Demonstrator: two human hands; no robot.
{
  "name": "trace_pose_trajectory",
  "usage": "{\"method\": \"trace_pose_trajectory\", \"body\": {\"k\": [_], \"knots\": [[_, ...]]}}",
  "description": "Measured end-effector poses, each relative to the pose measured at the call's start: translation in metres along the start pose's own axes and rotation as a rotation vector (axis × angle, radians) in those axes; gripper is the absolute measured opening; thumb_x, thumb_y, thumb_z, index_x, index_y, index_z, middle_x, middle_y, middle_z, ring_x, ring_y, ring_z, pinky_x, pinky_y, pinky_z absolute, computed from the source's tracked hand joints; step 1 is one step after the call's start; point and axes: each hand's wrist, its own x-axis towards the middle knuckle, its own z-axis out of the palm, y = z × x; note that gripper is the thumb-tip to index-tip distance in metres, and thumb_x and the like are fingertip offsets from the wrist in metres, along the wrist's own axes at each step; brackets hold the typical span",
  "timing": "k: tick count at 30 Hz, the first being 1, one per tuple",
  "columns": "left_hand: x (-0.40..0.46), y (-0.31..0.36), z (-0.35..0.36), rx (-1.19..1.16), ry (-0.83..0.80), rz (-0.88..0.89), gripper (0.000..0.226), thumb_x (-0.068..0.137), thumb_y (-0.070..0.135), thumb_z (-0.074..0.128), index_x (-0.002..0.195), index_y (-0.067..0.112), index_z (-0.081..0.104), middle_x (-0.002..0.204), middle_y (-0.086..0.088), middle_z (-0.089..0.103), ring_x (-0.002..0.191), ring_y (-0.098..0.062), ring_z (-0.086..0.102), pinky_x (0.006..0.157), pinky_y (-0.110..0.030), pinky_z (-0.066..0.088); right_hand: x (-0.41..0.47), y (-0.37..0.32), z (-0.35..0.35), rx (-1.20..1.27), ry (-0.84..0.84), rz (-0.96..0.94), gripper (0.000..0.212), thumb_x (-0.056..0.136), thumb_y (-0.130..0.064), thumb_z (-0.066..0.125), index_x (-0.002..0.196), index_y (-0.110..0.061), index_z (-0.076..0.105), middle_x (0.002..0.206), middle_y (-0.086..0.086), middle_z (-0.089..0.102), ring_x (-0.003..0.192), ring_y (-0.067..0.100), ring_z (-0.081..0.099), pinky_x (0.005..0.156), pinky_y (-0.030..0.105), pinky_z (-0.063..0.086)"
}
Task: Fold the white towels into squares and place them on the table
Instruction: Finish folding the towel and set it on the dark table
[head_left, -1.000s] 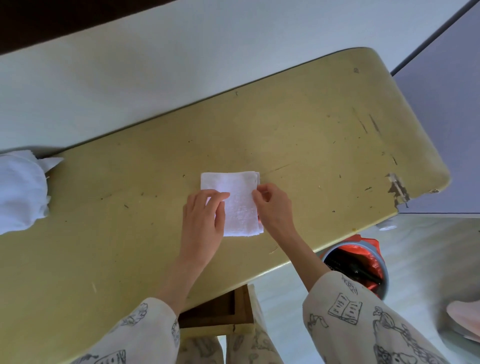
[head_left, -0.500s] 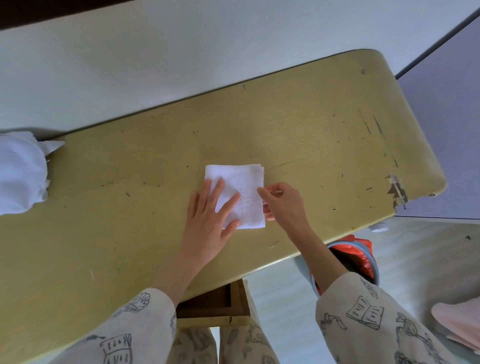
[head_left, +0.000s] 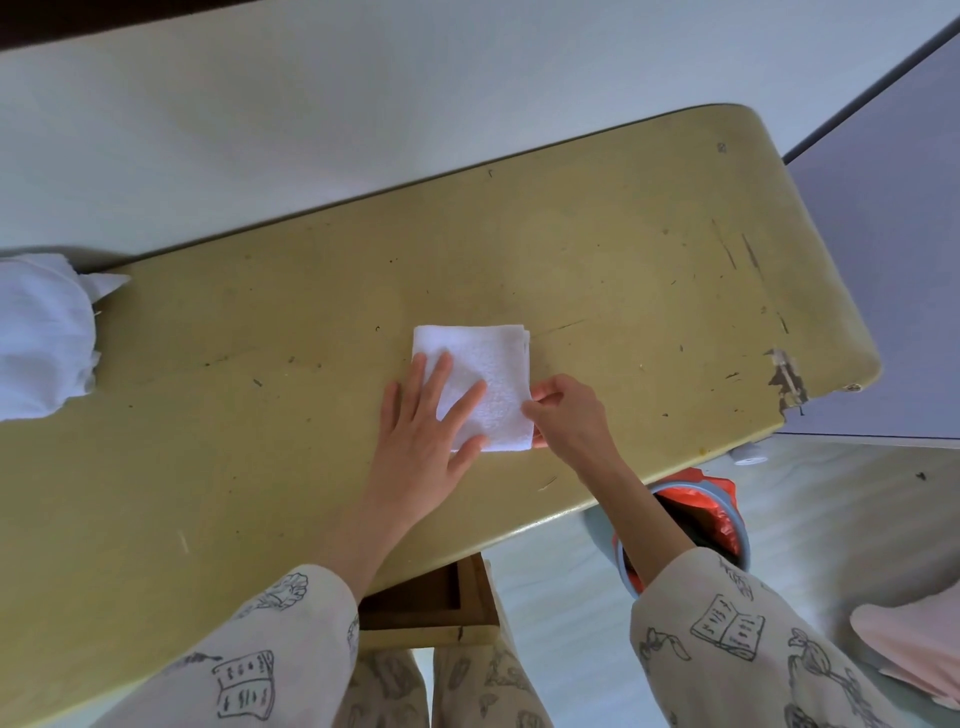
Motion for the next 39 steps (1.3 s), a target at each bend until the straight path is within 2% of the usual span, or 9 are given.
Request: {"method": "trace_pose_trajectory", "body": {"k": [7, 12, 19, 27, 30, 32, 35, 37, 39], "knots": [[0.002, -0.002, -0.005, -0.026, 0.031, 0.020, 0.046, 0.093, 0.041, 0.032, 0.136, 0.028, 0.039, 0.153, -0.010, 0.022, 0.143, -0.029, 0.011, 0.111, -0.050, 0.019, 0.000, -0.002, 0.002, -0.013, 0.028, -0.008, 0.008, 0.085, -0.016, 0.056, 0.090, -0.010, 0.057, 0.082, 0.003, 0.063, 0.077, 0.028, 0.068, 0.079, 0.045, 0.055], [0.013, -0.007, -0.011, -0.010, 0.024, 0.033, 0.047, 0.095, 0.033, 0.025, 0.140, 0.019, 0.030, 0.153, -0.010, 0.022, 0.142, -0.026, 0.011, 0.111, -0.048, 0.015, 0.008, -0.012, 0.006, -0.079, 0.148, -0.039, 0.025, 0.090, -0.041, 0.053, 0.088, -0.016, 0.055, 0.081, -0.005, 0.059, 0.079, 0.016, 0.057, 0.069, 0.028, 0.041], [0.018, -0.012, -0.005, 0.006, -0.016, 0.069, 0.054, 0.092, 0.032, 0.040, 0.142, 0.015, 0.029, 0.154, -0.012, 0.018, 0.142, -0.026, 0.008, 0.110, -0.053, 0.020, 0.026, -0.024, 0.014, -0.030, 0.241, -0.048, 0.014, 0.089, -0.028, 0.054, 0.086, -0.015, 0.057, 0.084, -0.003, 0.059, 0.081, 0.017, 0.056, 0.071, 0.029, 0.042], [0.016, -0.014, -0.004, 0.051, -0.068, 0.092, 0.057, 0.092, 0.040, 0.025, 0.145, 0.017, 0.021, 0.156, -0.011, 0.010, 0.143, -0.025, 0.001, 0.112, -0.052, 0.018, 0.029, -0.020, 0.012, 0.010, 0.235, -0.055, 0.007, 0.092, -0.021, 0.051, 0.088, -0.015, 0.055, 0.075, -0.009, 0.054, 0.078, 0.016, 0.053, 0.068, 0.026, 0.037], [0.018, -0.015, -0.005, 0.077, -0.082, 0.091, 0.059, 0.092, 0.042, 0.024, 0.145, 0.019, 0.018, 0.156, -0.010, 0.008, 0.143, -0.025, -0.001, 0.112, -0.051, 0.015, 0.027, -0.021, 0.013, -0.009, 0.268, -0.077, 0.007, 0.092, -0.020, 0.050, 0.093, -0.013, 0.054, 0.088, -0.001, 0.057, 0.085, 0.020, 0.055, 0.070, 0.027, 0.037], [0.018, -0.014, -0.008, 0.069, -0.076, 0.098, 0.059, 0.092, 0.043, 0.023, 0.145, 0.018, 0.016, 0.156, -0.010, 0.009, 0.143, -0.024, 0.000, 0.111, -0.052, 0.013, 0.021, -0.018, 0.018, -0.140, 0.382, -0.191, 0.015, 0.093, -0.017, 0.048, 0.104, -0.009, 0.054, 0.106, 0.006, 0.056, 0.096, 0.024, 0.053, 0.079, 0.030, 0.039], [0.020, -0.013, -0.012, 0.033, -0.029, 0.085, 0.055, 0.095, 0.037, 0.021, 0.144, 0.013, 0.018, 0.154, -0.011, 0.018, 0.142, -0.023, 0.007, 0.111, -0.053, 0.016, 0.010, -0.006, 0.035, -0.494, 0.533, -0.571, 0.030, 0.091, -0.014, 0.042, 0.117, -0.003, 0.055, 0.121, 0.013, 0.057, 0.115, 0.027, 0.049, 0.094, 0.033, 0.035], [0.022, -0.015, -0.013, 0.040, 0.001, 0.069, 0.052, 0.098, 0.035, 0.016, 0.143, 0.009, 0.019, 0.152, -0.012, 0.024, 0.141, -0.023, 0.013, 0.110, -0.054, 0.021, 0.010, 0.005, 0.049, -0.683, 0.502, -0.689, 0.039, 0.092, -0.016, 0.036, 0.125, -0.002, 0.051, 0.131, 0.016, 0.054, 0.128, 0.030, 0.046, 0.105, 0.038, 0.030], [0.025, -0.019, -0.010, 0.073, 0.007, 0.066, 0.053, 0.099, 0.035, 0.014, 0.143, 0.005, 0.018, 0.151, -0.012, 0.027, 0.140, -0.023, 0.016, 0.109, -0.054, 0.022, 0.016, 0.013, 0.058, -0.789, 0.447, -0.675, 0.046, 0.092, -0.019, 0.032, 0.132, 0.000, 0.046, 0.140, 0.017, 0.047, 0.133, 0.030, 0.041, 0.110, 0.042, 0.025]]}}
